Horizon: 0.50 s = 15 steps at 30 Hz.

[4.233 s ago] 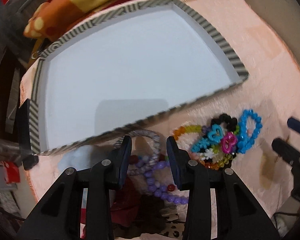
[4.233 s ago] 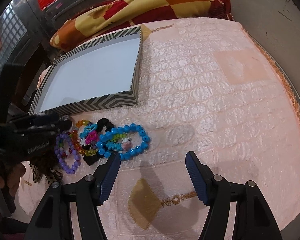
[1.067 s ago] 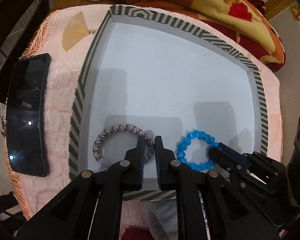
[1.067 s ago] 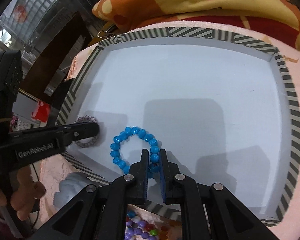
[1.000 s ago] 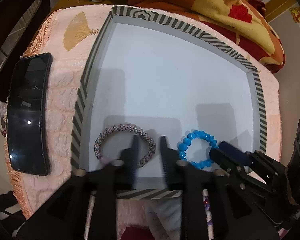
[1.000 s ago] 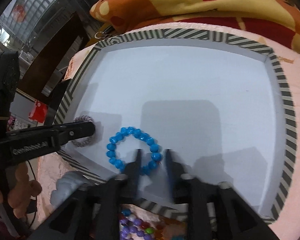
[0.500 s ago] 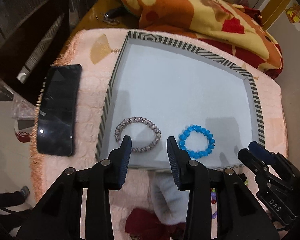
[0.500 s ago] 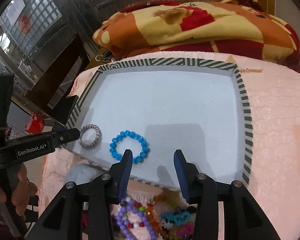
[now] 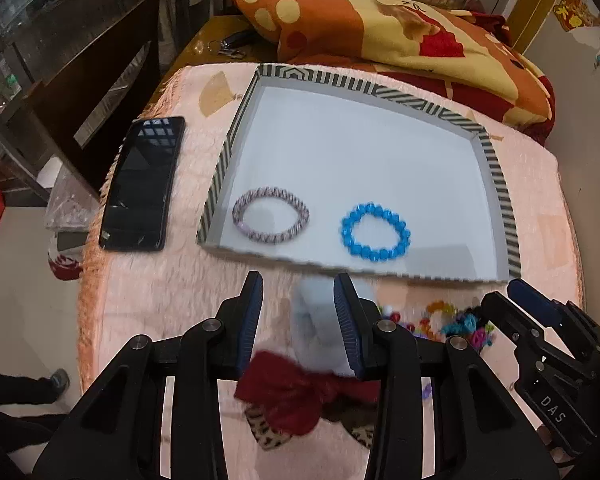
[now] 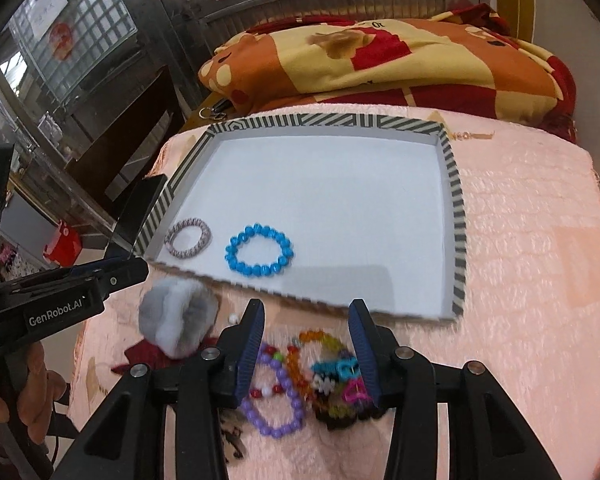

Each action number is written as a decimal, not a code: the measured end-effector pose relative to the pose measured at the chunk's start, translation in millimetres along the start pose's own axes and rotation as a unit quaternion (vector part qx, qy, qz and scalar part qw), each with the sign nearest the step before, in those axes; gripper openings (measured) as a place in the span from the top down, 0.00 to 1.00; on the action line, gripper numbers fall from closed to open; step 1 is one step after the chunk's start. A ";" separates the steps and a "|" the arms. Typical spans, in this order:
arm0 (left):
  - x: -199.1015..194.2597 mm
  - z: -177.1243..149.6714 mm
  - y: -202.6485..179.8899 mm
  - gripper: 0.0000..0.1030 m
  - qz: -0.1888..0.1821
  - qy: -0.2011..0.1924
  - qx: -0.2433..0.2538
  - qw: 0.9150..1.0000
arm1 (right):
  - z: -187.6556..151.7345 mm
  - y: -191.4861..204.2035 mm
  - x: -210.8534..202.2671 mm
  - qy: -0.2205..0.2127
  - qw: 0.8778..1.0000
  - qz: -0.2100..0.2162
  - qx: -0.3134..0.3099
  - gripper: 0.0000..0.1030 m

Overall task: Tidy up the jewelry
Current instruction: 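Withdraw both tools from the tray back over the remaining jewelry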

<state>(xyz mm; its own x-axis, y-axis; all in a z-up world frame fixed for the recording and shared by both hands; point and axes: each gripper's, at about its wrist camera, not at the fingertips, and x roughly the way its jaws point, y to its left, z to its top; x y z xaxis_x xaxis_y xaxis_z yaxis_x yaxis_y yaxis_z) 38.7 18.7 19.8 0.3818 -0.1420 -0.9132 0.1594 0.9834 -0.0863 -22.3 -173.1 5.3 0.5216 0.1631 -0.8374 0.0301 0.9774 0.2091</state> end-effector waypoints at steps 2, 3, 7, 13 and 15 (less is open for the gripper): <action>-4.4 -8.0 -2.4 0.65 0.005 -0.004 0.001 1.000 | -6.6 -0.9 -5.0 0.000 1.000 -0.002 -0.002 0.59; -6.7 -12.8 -4.0 0.65 0.005 -0.004 0.001 1.000 | -10.9 -1.6 -8.1 0.002 1.000 -0.003 -0.005 0.59; -11.1 -26.4 -9.0 0.65 0.002 -0.002 -0.005 1.000 | -21.3 -5.5 -16.5 0.004 1.000 -0.005 -0.006 0.59; -16.4 -43.3 -22.6 0.65 0.002 0.003 0.004 1.000 | -36.7 -16.2 -27.6 0.007 1.000 -0.011 0.000 0.59; -17.9 -47.7 -26.9 0.62 0.000 0.004 0.004 1.000 | -41.9 -19.7 -31.0 0.009 1.000 -0.012 0.001 0.58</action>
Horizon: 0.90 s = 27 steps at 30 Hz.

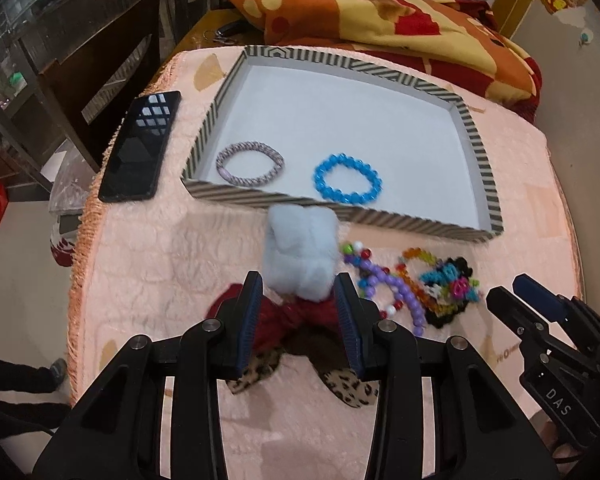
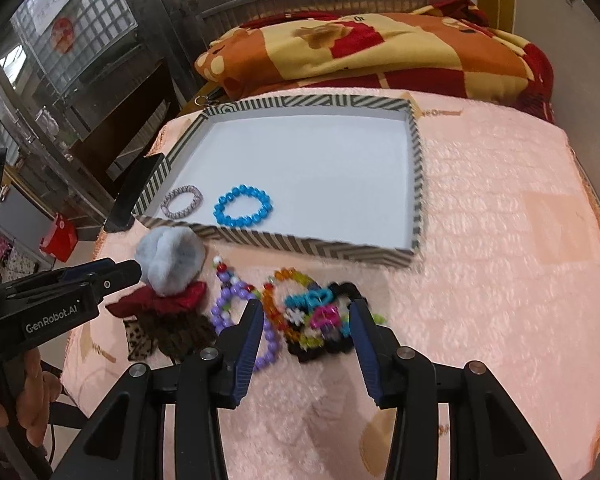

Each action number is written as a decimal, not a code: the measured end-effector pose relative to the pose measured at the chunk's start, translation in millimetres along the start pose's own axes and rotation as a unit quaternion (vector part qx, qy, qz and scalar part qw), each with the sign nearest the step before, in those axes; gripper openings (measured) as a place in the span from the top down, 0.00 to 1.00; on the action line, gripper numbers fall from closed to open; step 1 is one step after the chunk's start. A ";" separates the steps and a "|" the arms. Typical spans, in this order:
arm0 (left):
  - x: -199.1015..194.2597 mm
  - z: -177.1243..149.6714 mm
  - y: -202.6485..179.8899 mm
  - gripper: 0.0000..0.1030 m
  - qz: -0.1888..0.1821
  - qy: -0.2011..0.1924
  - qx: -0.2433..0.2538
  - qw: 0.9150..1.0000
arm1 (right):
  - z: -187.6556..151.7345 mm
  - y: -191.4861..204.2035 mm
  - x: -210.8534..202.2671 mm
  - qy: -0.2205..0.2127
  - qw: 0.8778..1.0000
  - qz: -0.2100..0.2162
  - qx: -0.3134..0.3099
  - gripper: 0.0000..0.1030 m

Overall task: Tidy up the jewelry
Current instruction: 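Withdraw both tools from the tray back over the remaining jewelry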

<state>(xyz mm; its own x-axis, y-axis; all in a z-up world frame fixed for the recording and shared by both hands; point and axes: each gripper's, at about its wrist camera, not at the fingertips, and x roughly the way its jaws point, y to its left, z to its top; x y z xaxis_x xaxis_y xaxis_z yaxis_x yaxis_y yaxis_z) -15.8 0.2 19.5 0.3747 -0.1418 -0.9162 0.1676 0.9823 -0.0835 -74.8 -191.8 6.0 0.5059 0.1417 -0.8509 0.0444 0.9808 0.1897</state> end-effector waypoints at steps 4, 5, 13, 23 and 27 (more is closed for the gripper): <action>-2.5 -6.7 -5.1 0.55 -0.005 0.000 -0.004 1.000 | -6.5 -6.9 -5.5 -0.003 1.000 0.001 0.005 0.50; -3.4 -8.4 -7.4 0.55 -0.004 0.000 -0.002 1.000 | -7.8 -8.2 -6.3 -0.003 1.000 0.001 0.005 0.49; -6.1 -15.3 -13.0 0.55 0.002 0.000 0.001 1.000 | -12.1 -12.3 -9.6 -0.001 1.000 0.003 0.004 0.49; -8.7 -21.0 -21.4 0.55 0.002 -0.002 0.004 1.000 | -15.5 -15.6 -14.2 -0.004 1.000 -0.002 0.011 0.47; -9.3 -22.6 -22.8 0.55 0.002 -0.003 0.004 1.000 | -16.7 -17.5 -16.1 -0.006 1.000 -0.006 0.013 0.43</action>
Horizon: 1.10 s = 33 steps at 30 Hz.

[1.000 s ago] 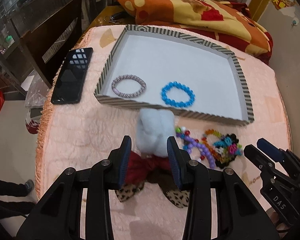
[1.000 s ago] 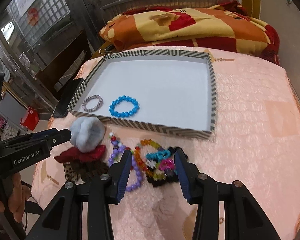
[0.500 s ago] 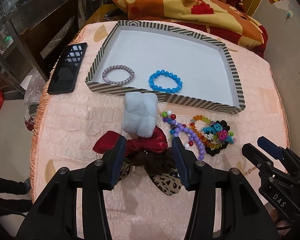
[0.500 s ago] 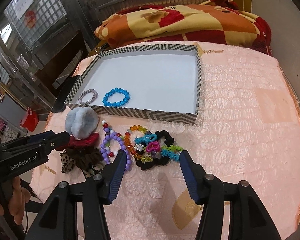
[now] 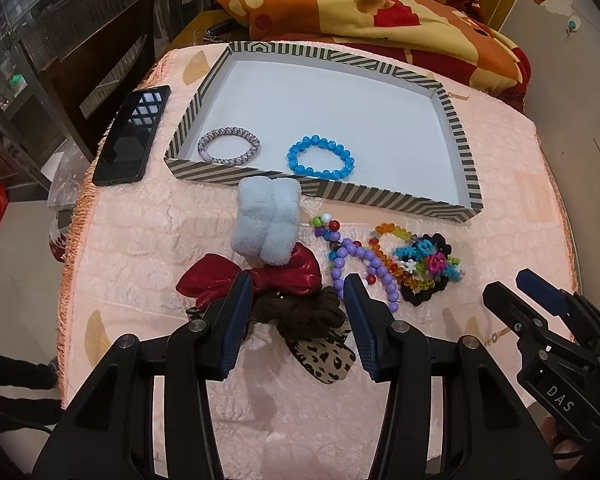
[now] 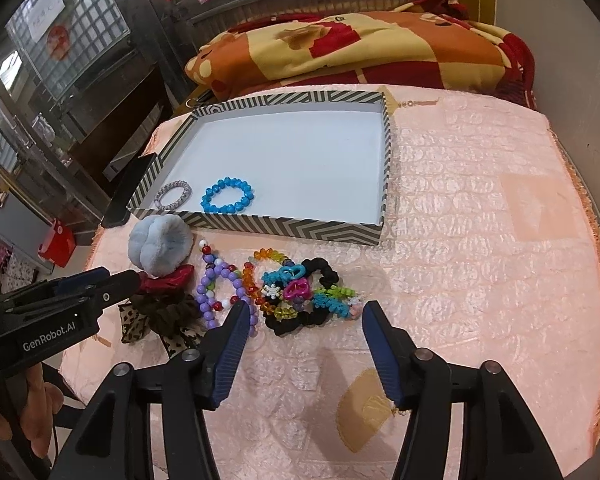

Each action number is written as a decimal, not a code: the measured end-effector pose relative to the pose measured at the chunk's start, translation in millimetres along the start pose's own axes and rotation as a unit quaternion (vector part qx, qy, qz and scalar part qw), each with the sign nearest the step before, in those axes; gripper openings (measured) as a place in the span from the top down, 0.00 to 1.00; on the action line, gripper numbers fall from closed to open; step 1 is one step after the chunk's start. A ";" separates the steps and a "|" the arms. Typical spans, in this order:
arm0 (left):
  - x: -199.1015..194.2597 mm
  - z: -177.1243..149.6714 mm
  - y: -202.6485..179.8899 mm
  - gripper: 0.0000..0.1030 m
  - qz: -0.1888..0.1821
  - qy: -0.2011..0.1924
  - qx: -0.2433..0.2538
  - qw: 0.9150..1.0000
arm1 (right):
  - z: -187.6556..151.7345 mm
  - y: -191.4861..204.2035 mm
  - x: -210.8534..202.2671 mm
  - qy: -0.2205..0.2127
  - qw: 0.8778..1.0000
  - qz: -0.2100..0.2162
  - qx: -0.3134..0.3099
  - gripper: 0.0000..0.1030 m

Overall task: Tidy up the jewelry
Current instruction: 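Withdraw both tools from the tray back over the remaining jewelry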

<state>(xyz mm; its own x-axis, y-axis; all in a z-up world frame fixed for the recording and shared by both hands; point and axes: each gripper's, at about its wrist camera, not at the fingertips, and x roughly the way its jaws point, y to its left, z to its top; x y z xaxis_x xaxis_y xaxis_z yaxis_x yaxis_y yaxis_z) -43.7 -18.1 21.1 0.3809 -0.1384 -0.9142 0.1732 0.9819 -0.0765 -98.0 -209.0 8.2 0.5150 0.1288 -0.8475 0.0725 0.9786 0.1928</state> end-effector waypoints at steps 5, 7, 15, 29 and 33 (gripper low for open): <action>-0.7 -2.6 -0.7 0.55 0.002 -0.001 0.003 1.000 | -1.3 -0.4 1.2 0.004 1.000 -0.001 0.002 0.43; -0.7 -3.4 -0.4 0.55 0.003 0.000 0.003 1.000 | -2.0 -0.2 1.7 0.005 1.000 -0.001 0.001 0.42; -0.9 -5.7 1.7 0.55 0.005 0.001 0.004 1.000 | -2.3 2.2 2.5 0.006 1.000 0.000 0.000 0.42; 1.0 -8.9 3.8 0.55 0.008 0.005 0.004 1.000 | -3.0 5.2 3.5 0.010 1.000 -0.001 -0.002 0.42; 1.0 -8.7 5.5 0.55 0.009 0.006 0.003 1.000 | -2.2 7.1 5.4 0.013 1.000 -0.001 -0.003 0.41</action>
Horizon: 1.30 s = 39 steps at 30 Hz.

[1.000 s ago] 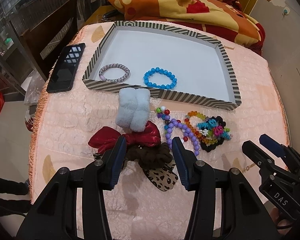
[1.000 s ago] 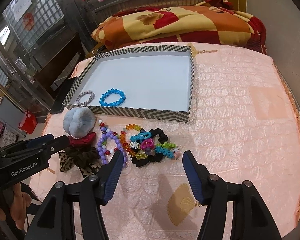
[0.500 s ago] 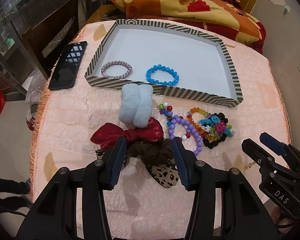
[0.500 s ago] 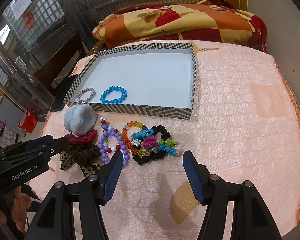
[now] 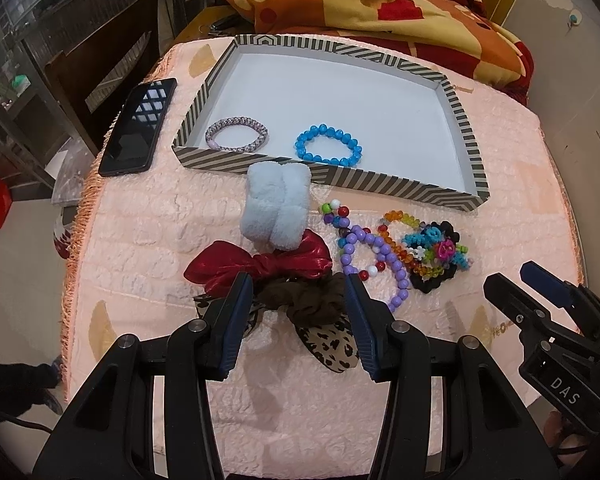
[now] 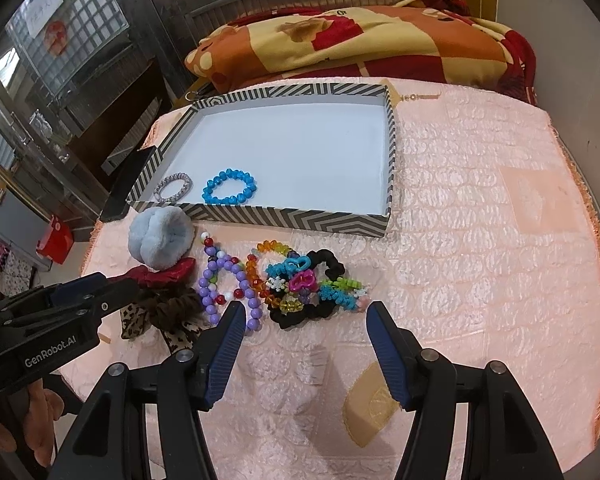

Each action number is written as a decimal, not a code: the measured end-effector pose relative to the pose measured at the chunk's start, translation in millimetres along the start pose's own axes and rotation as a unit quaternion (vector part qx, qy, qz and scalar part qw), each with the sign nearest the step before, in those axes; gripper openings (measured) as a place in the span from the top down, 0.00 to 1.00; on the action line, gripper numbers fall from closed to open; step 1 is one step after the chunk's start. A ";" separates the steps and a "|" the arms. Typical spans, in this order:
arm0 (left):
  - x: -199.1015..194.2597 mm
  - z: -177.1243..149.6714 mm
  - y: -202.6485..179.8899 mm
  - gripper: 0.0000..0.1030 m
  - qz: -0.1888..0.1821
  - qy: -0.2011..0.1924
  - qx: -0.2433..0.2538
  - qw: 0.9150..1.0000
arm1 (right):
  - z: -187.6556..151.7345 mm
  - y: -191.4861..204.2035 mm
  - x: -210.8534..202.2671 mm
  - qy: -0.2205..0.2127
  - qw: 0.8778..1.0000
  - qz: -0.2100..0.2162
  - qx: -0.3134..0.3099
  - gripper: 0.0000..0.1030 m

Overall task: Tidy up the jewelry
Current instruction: 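Withdraw both tools from the tray back over the remaining jewelry, then grasp the light blue fluffy scrunchie with the left gripper while the right grasps the rainbow heart bracelet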

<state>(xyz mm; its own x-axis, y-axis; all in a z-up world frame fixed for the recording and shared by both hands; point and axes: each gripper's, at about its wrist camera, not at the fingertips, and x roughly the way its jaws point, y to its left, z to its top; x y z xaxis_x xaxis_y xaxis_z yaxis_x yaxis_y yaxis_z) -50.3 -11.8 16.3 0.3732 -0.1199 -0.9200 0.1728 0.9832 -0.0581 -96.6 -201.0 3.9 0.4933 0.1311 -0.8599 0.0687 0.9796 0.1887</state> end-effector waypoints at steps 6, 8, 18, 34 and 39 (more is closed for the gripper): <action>-2.0 2.6 7.6 0.55 -0.007 0.002 -0.009 1.000 | 0.4 -4.0 4.9 0.005 1.000 -0.003 0.000 0.41; -3.0 5.4 17.4 0.55 -0.026 0.004 -0.023 0.999 | 0.5 -8.0 7.5 0.006 1.000 -0.007 0.002 0.41; 3.9 18.9 67.4 0.54 -0.060 0.023 -0.085 0.994 | -3.5 -25.3 21.8 0.023 0.999 0.004 0.022 0.41; 39.4 45.5 49.0 0.44 -0.068 0.054 -0.075 0.993 | 2.6 -23.6 39.3 0.026 0.999 0.038 -0.001 0.55; 48.0 51.9 48.2 0.44 -0.066 0.061 -0.071 0.993 | 12.1 -9.2 56.9 0.032 0.998 0.039 -0.029 0.56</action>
<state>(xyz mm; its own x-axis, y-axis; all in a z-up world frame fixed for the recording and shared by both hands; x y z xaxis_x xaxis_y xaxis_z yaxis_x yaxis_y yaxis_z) 23.3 22.8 -10.6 0.2419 -0.2402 -0.9401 0.0788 0.9705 -0.2277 -58.7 -204.4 -41.0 0.4383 0.2147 -0.8728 -0.0189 0.9730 0.2299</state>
